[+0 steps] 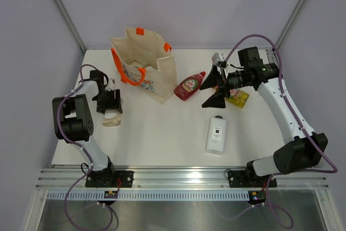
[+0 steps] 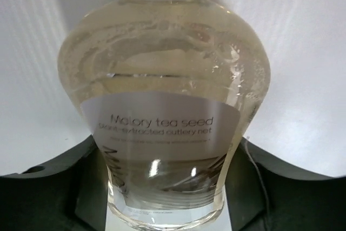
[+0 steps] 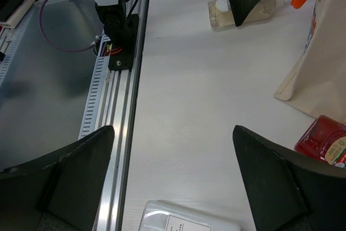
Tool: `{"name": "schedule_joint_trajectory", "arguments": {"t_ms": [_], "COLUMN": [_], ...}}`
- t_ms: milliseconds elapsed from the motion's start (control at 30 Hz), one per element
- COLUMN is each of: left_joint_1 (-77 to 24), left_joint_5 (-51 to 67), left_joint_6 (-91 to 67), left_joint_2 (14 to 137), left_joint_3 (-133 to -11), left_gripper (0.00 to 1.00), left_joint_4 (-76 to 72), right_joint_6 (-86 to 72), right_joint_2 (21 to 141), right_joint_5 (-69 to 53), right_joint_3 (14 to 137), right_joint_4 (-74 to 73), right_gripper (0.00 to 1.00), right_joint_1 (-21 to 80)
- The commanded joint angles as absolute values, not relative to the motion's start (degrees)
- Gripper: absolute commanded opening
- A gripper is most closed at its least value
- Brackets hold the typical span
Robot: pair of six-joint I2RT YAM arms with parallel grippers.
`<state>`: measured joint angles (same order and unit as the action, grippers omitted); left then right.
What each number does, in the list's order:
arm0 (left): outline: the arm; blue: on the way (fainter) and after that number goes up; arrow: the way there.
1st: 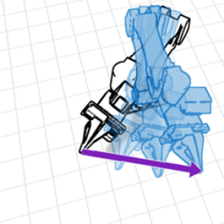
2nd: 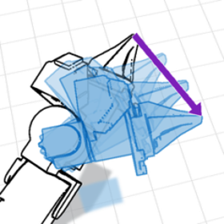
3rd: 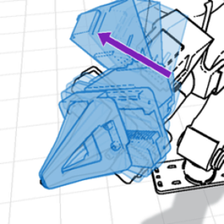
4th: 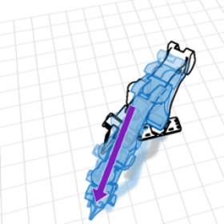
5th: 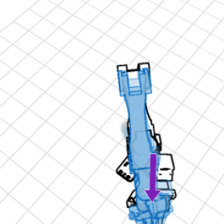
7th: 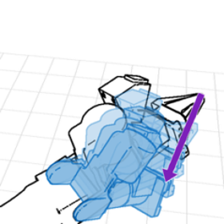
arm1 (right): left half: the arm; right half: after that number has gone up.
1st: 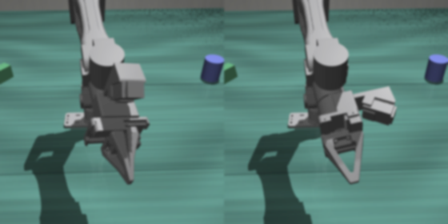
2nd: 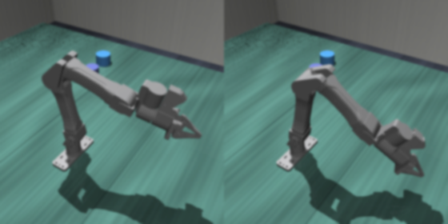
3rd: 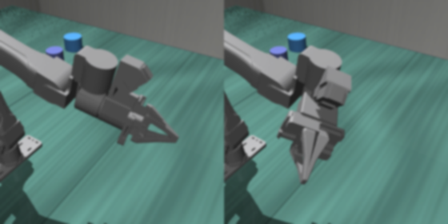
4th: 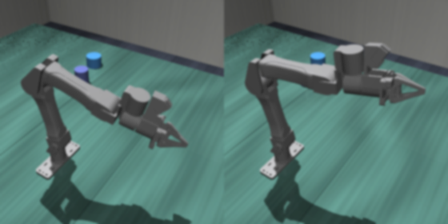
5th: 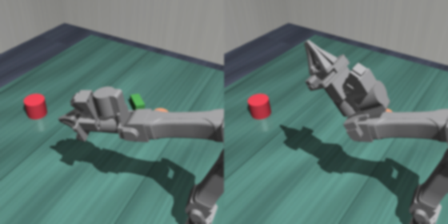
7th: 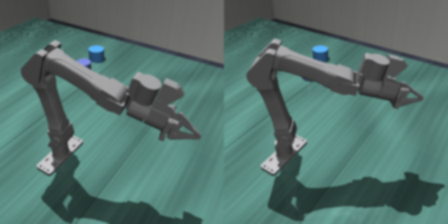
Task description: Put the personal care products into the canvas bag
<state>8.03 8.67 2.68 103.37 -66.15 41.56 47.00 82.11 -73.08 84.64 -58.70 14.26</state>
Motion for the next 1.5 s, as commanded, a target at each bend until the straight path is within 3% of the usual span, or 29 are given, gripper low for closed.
{"name": "schedule_joint_trajectory", "arguments": {"t_ms": [0,400,667,1000,1133,1333,1467], "left_joint_1": [9.57,16.08,16.96,16.96,16.88,9.50,4.49], "left_joint_5": [26.61,62.29,69.08,64.26,56.88,43.27,33.33], "left_joint_6": [-2.46,-15.37,-30.21,-53.32,-64.05,-69.17,-65.75], "left_joint_2": [100.38,96.42,87.13,64.09,56.44,63.44,75.11], "left_joint_3": [-62.94,-48.53,-42.63,-35.34,-39.62,-58.57,-71.43], "left_gripper": [0.00,0.00,0.00,0.00,0.00,0.00,0.00], "left_joint_4": [37.72,19.18,1.60,-11.59,-14.15,-12.84,-9.50], "right_joint_6": [43.95,37.88,36.74,32.70,32.34,31.12,28.92], "right_joint_2": [79.02,78.66,78.93,79.37,80.33,81.83,81.21], "right_joint_5": [-74.27,-75.41,-74.36,-70.31,-69.87,-68.91,-67.85], "right_joint_3": [83.77,81.91,81.47,82.00,82.62,84.29,83.85], "right_joint_4": [-56.34,-52.03,-51.24,-48.25,-48.25,-47.55,-45.53], "right_gripper": [0.99,1.00,0.99,1.00,0.99,0.99,0.99], "right_joint_1": [13.97,13.97,13.97,14.06,13.97,13.97,14.06]}}
